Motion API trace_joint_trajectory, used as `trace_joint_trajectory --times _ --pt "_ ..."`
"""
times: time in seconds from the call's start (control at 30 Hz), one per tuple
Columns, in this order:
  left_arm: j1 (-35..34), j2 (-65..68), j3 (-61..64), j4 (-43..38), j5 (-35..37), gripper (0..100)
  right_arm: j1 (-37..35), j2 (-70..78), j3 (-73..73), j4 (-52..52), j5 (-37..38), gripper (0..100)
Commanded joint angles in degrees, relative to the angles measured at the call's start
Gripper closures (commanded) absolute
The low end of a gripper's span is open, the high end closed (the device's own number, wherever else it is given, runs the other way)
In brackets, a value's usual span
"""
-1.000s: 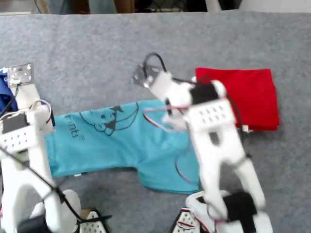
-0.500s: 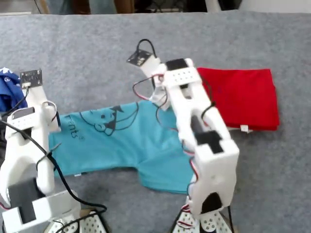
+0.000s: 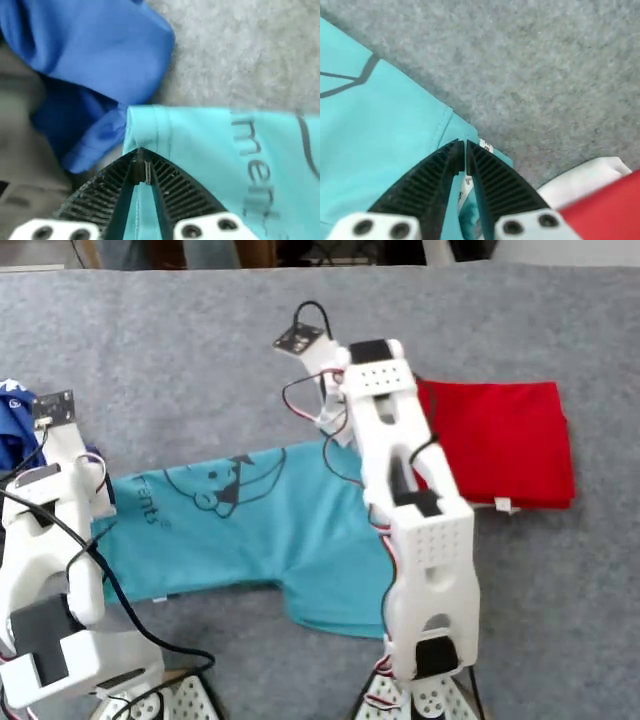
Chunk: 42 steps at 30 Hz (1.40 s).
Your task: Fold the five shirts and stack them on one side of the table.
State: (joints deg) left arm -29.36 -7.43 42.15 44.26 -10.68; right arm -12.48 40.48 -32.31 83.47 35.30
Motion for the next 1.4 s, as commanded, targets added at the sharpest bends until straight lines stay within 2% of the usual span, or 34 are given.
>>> trace_joint_trajectory --times 0.0,0.2,0.27,0.37,0.47,0.7,1.07,1.37 --pt "1.36 -3.43 -3.21 5.89 -4.75 97 0.97 -0.66 -5.76 3.08 0.00 98.4" --pt "1.89 -18.11 -3.30 14.07 -5.27 97 0.79 -0.66 -11.47 8.44 0.00 98.4" --pt "2.95 -24.44 -2.33 19.25 -8.00 97 0.70 -0.66 -13.67 10.81 0.00 98.4" --pt "4.18 -33.76 5.05 22.33 -12.84 97 0.70 -0.66 -17.80 14.51 0.00 98.4" --pt "3.03 -39.56 14.64 22.15 -13.36 97 0.53 -0.75 -21.14 17.67 0.00 98.4" --pt "1.63 -40.62 26.68 20.22 -13.63 97 -0.97 -2.59 -20.44 17.67 -0.09 98.4" --pt "-8.92 -40.53 27.30 22.68 -24.53 97 -1.41 3.12 -12.53 10.02 -0.26 98.4" --pt "-8.84 -41.05 27.12 22.68 -24.97 97 1.05 11.47 -13.14 7.91 -0.35 98.4"
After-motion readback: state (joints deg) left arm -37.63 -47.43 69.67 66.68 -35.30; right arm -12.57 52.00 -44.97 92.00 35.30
